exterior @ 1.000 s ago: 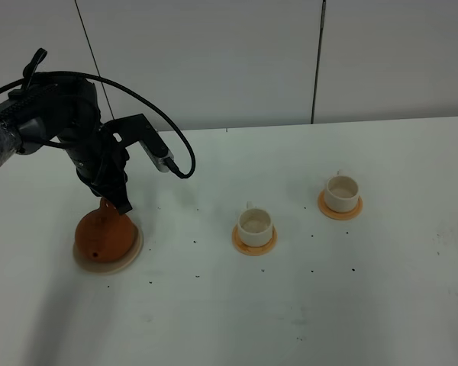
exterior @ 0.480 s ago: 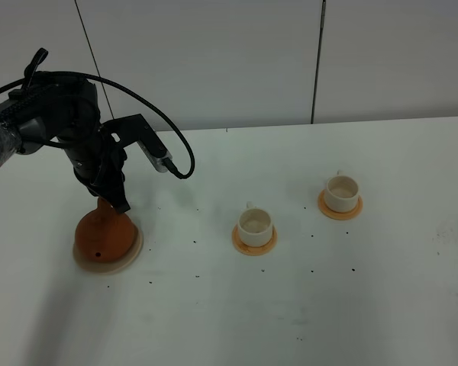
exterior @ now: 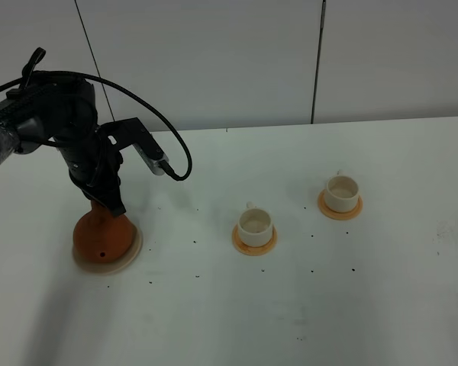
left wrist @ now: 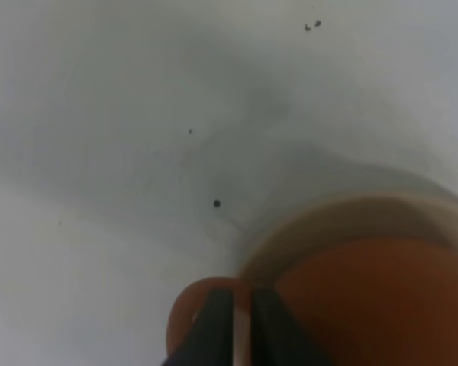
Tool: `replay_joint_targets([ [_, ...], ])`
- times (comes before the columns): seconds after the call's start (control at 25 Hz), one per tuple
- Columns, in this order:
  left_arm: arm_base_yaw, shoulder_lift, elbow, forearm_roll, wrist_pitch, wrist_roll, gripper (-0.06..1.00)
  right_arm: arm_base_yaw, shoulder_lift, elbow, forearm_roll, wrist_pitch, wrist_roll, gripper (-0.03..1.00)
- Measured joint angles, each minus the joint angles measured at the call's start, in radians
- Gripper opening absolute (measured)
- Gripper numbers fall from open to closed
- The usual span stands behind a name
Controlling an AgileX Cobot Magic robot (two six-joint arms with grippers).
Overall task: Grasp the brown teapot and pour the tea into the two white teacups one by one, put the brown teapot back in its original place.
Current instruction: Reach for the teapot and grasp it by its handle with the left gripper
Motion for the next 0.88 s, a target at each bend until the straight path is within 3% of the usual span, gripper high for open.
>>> replay_joint_targets([
  [0.88, 0.026, 0.0, 0.0, 0.054, -0.046, -0.076, 0.12, 0.0, 0.0, 0.0, 0.0, 0.0, 0.0, 0.23],
])
